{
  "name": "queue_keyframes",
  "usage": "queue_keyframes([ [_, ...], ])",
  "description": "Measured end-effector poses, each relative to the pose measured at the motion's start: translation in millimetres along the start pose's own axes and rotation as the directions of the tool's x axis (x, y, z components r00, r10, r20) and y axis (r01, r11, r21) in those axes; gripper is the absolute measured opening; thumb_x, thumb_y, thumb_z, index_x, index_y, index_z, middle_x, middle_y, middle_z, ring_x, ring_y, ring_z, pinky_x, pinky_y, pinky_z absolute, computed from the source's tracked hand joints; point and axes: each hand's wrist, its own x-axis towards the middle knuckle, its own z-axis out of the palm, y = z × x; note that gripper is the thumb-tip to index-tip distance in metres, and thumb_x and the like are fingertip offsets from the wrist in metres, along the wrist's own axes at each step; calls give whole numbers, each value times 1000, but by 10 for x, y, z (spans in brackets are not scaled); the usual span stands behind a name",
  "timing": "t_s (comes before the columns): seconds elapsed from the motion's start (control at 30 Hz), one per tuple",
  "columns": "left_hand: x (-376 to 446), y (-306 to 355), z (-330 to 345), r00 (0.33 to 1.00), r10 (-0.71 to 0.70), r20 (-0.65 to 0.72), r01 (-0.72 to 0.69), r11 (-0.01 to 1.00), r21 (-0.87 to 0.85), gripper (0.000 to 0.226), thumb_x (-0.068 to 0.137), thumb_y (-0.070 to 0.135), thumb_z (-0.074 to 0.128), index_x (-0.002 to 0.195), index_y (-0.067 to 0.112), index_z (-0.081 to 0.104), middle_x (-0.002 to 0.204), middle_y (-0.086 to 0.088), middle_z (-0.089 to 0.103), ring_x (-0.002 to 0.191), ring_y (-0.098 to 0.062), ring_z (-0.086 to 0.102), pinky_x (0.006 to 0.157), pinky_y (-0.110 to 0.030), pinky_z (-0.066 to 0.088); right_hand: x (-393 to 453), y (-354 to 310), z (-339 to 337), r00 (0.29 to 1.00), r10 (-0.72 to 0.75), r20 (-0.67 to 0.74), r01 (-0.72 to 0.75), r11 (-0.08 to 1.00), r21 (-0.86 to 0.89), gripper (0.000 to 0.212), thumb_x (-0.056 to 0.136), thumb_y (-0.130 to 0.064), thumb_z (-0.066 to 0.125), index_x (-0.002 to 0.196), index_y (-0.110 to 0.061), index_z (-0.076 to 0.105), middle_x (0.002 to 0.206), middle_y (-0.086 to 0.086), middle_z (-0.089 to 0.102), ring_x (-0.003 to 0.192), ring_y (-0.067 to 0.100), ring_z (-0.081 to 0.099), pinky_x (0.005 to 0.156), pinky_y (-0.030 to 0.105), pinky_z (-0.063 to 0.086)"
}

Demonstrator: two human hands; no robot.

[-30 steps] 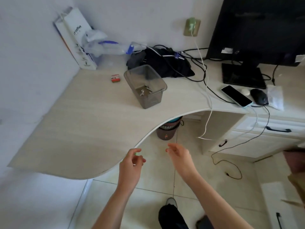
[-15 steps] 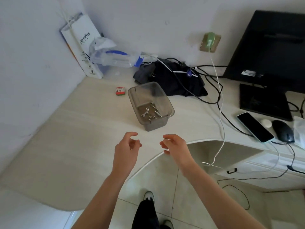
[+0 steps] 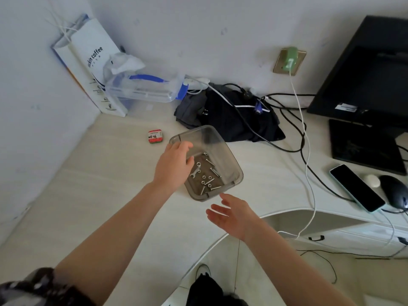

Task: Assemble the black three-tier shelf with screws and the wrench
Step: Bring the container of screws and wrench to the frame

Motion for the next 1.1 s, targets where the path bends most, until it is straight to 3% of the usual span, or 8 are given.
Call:
queue_keyframes([
  [0.17,362,-85,68,999,32,38,-36,994,106,46,99,20,59,141,7,48,145,-14,49,140,-30,37,114,-39,32,104,-78,1,999,38,37,-38,999,-1,24,94,-16,64,109,-3,49,111,25,59,93,42,66,74,48,56],
  [0.27,535,-142,111,995,-44,86,32,990,134,57,101,24,56,152,8,35,161,-13,30,152,-32,19,123,-44,20,148,-148,-19,996,58,66,-56,998,-27,22,95,-16,63,108,-1,54,110,24,62,94,40,68,76,46,57],
  [0.37,676,-180,157,979,-143,145,126,984,123,63,102,28,52,156,11,25,165,-12,23,153,-35,13,124,-47,17,191,-228,-38,994,67,92,-60,996,-70,17,96,-15,59,100,1,61,100,21,68,90,38,70,75,43,58],
  [0.57,784,-236,229,938,-270,215,255,962,97,66,102,34,51,158,13,20,158,-14,36,148,-38,27,119,-51,26,217,-343,-58,993,64,98,-53,992,-117,22,100,-17,53,91,1,63,85,19,75,88,36,72,77,44,57],
  [0.83,532,-256,233,913,-363,185,361,932,46,65,102,35,52,157,17,22,151,-19,38,134,-43,41,108,-52,37,257,-560,-207,998,-2,69,15,982,-188,21,97,-21,60,92,0,62,77,16,71,76,34,69,81,42,57],
  [0.93,362,-257,241,893,-424,151,437,897,-62,62,101,30,54,154,13,27,140,-21,42,126,-41,48,104,-49,41,285,-687,-294,998,-52,25,56,974,-220,21,95,-22,63,86,-4,63,72,12,69,76,30,66,83,41,55],
  [1.1,131,-247,329,837,-524,157,545,824,-155,50,101,34,53,142,7,43,130,-17,54,119,-36,55,99,-45,44,353,-893,-397,968,-246,-54,218,926,-307,17,96,-16,60,82,-7,60,67,6,61,65,20,59,64,32,54],
])
